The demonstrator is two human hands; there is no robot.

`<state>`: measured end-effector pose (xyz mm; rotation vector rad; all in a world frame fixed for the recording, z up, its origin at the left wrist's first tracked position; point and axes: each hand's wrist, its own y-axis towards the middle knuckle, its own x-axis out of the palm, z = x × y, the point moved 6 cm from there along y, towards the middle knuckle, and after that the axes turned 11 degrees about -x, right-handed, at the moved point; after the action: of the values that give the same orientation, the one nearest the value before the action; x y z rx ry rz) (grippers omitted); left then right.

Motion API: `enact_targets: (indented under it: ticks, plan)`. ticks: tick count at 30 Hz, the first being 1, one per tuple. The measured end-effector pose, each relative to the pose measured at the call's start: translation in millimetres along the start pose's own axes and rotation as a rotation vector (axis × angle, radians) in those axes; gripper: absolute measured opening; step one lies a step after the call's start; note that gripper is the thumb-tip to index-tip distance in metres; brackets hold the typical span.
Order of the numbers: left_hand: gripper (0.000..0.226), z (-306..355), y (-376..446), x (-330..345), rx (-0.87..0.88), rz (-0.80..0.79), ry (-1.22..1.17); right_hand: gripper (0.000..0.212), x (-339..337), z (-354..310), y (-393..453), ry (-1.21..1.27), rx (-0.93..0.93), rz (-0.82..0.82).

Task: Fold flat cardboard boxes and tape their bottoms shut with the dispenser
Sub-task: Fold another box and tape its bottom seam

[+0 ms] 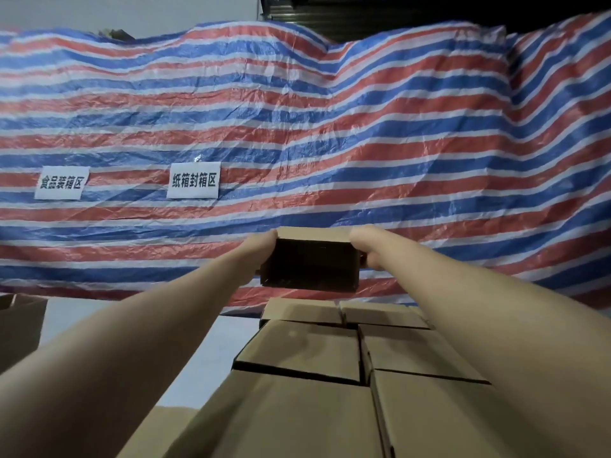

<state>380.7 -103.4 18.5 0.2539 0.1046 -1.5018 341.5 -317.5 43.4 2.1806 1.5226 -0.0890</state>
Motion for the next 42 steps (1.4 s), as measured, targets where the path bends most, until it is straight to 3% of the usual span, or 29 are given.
enact_targets:
  ticks: [4,11,16,20,24,26,28,31,33,38,42]
  plan:
    - [0.043,-25,32,17,-0.026,-0.111,0.028,0.032,21,39,32,-0.114,0.082,-0.037]
    - [0.054,-72,52,32,-0.063,-0.124,0.145,0.023,45,86,39,-0.158,0.12,-0.066]
    - [0.071,-68,40,22,-0.088,-0.094,0.161,0.056,36,73,24,-0.156,0.121,-0.05]
    - [0.069,-46,5,-12,-0.029,-0.031,0.23,0.059,11,42,-7,-0.209,0.109,-0.005]
    - [0.04,-21,-45,-67,0.16,0.197,0.297,0.046,-17,-5,-46,-0.188,-0.006,0.064]
    - [0.044,-12,-80,-97,0.233,0.303,0.286,0.029,-30,-27,-71,-0.194,-0.062,0.091]
    - [0.055,-10,-118,-121,0.281,0.365,0.312,0.029,-40,-47,-102,-0.223,-0.118,0.112]
    - [0.06,-24,-172,-137,0.276,0.321,0.355,0.041,-53,-68,-156,-0.241,-0.183,0.166]
    - [0.058,-42,-205,-143,0.253,0.282,0.437,0.035,-58,-76,-191,-0.224,-0.214,0.176]
    - [0.033,-82,-272,-152,0.245,0.17,0.646,0.03,-73,-85,-273,-0.246,-0.26,0.152]
    - [0.052,-109,-303,-157,0.168,0.178,0.744,0.021,-84,-92,-325,-0.335,-0.254,0.092]
